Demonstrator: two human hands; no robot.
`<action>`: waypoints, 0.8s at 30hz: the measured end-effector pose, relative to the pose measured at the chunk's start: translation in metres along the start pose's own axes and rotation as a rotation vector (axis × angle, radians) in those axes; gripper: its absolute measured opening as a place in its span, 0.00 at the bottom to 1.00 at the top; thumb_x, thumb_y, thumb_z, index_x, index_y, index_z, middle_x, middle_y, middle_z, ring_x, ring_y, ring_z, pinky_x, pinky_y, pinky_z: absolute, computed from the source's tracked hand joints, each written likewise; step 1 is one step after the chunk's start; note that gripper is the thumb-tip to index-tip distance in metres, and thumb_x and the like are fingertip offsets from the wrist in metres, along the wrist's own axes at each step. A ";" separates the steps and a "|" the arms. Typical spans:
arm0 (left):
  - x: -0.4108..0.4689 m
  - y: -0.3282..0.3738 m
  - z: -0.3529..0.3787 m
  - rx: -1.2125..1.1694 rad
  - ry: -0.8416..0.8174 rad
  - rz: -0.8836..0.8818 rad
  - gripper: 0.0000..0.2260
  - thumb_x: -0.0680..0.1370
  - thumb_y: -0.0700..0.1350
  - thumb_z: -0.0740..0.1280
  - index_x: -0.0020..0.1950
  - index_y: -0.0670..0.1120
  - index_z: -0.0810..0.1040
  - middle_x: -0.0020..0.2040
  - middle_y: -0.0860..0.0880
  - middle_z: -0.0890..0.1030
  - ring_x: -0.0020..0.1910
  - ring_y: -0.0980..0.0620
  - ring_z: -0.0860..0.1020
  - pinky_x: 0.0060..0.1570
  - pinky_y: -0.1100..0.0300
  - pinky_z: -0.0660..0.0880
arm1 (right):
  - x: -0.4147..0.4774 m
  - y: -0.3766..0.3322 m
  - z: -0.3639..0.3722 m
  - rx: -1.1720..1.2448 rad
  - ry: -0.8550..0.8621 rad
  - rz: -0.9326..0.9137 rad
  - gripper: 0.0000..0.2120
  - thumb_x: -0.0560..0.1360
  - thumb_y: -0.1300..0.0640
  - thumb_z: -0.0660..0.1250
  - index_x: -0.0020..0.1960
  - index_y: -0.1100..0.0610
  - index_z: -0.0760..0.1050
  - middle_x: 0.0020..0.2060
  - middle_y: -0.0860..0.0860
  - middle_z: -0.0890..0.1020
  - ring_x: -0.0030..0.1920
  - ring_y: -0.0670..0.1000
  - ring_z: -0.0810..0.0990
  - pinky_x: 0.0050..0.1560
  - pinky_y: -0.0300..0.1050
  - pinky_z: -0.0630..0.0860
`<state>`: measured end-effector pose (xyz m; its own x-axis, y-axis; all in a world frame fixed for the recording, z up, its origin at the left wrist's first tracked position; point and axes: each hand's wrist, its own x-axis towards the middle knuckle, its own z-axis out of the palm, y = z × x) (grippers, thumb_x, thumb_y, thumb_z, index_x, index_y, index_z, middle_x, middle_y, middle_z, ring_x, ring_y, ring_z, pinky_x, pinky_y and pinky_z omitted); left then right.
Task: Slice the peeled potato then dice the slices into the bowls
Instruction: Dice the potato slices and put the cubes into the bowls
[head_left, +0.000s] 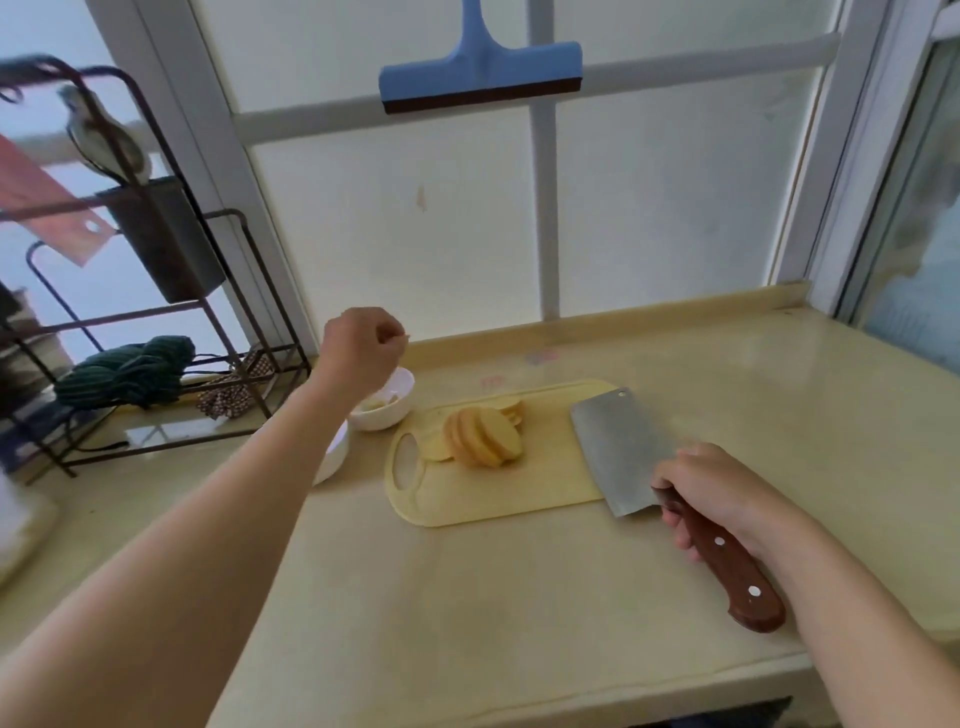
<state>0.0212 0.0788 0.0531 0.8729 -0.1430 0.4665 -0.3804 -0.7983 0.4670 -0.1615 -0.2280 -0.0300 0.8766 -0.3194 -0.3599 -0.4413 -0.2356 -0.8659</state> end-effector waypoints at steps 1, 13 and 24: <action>0.003 -0.014 -0.004 0.028 -0.045 -0.044 0.09 0.77 0.38 0.65 0.43 0.50 0.81 0.38 0.51 0.77 0.39 0.50 0.73 0.42 0.61 0.69 | 0.000 0.000 0.000 -0.006 0.002 -0.004 0.03 0.73 0.65 0.62 0.41 0.60 0.69 0.26 0.57 0.73 0.23 0.54 0.70 0.28 0.43 0.71; -0.008 -0.037 -0.017 0.103 -0.188 -0.208 0.05 0.77 0.41 0.67 0.45 0.43 0.82 0.43 0.47 0.82 0.39 0.53 0.76 0.33 0.64 0.70 | -0.005 -0.003 0.004 -0.021 0.028 -0.009 0.04 0.74 0.65 0.62 0.41 0.61 0.70 0.26 0.58 0.74 0.22 0.54 0.71 0.26 0.42 0.71; -0.031 0.041 0.042 0.160 -0.671 0.062 0.30 0.73 0.64 0.68 0.72 0.55 0.69 0.66 0.55 0.75 0.63 0.53 0.74 0.61 0.57 0.71 | -0.008 -0.004 0.006 0.019 0.034 0.003 0.05 0.74 0.65 0.61 0.40 0.60 0.68 0.27 0.57 0.72 0.22 0.53 0.70 0.25 0.41 0.70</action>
<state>-0.0085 0.0257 0.0270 0.8706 -0.4815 -0.1012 -0.4313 -0.8459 0.3139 -0.1652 -0.2192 -0.0260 0.8681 -0.3512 -0.3509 -0.4400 -0.2169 -0.8714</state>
